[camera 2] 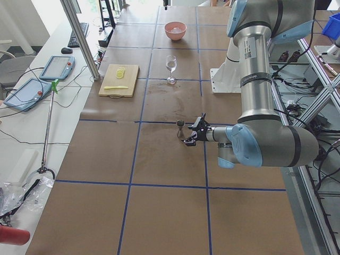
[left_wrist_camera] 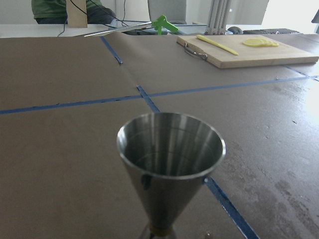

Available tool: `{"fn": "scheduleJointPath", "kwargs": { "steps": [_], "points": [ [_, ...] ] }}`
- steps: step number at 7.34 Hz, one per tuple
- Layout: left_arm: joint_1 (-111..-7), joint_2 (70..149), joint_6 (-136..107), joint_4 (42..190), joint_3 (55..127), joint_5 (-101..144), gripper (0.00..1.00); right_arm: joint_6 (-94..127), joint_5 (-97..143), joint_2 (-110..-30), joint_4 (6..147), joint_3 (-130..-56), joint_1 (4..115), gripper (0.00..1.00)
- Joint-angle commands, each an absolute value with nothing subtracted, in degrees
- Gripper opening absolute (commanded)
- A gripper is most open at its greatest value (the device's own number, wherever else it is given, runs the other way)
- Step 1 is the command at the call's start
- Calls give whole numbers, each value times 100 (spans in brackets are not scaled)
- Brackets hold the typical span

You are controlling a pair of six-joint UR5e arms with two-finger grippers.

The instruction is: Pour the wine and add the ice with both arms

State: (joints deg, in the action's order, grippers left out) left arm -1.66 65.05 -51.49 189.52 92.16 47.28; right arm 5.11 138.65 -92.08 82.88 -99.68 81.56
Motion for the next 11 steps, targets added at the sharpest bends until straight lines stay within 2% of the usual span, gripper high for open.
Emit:
{"fn": "scheduleJointPath", "kwargs": {
  "steps": [1,3,5,6,7,9,10,11],
  "points": [
    [-219,5724,-4626,18958,9387,5315,100,832,13957,-9220,8288,-10167,7903,100],
    [-1040,5467,-3977,18941,9282,6313,100,1737,13940,-9220,8279,-10598,7517,100],
    [-2743,5912,-3307,18800,8888,7955,100,2868,13843,-9220,8027,-10976,6964,100],
    [-3221,6133,-3305,18591,8764,8502,100,3570,13547,-9255,7433,-10978,6569,100],
    [-3774,6326,-3305,18310,8763,9186,100,4056,13074,-9420,7009,-10978,6165,100],
    [-5275,6712,-3305,17958,8780,11196,100,4017,12799,-10384,6105,-10969,6039,100],
    [-6030,7272,-3400,17373,8737,11954,100,4043,12736,-10745,5604,-10986,5838,100],
    [-6195,7251,-3854,17272,8754,12145,100,4026,12492,-10792,5564,-10986,5688,100]
  ]
}}
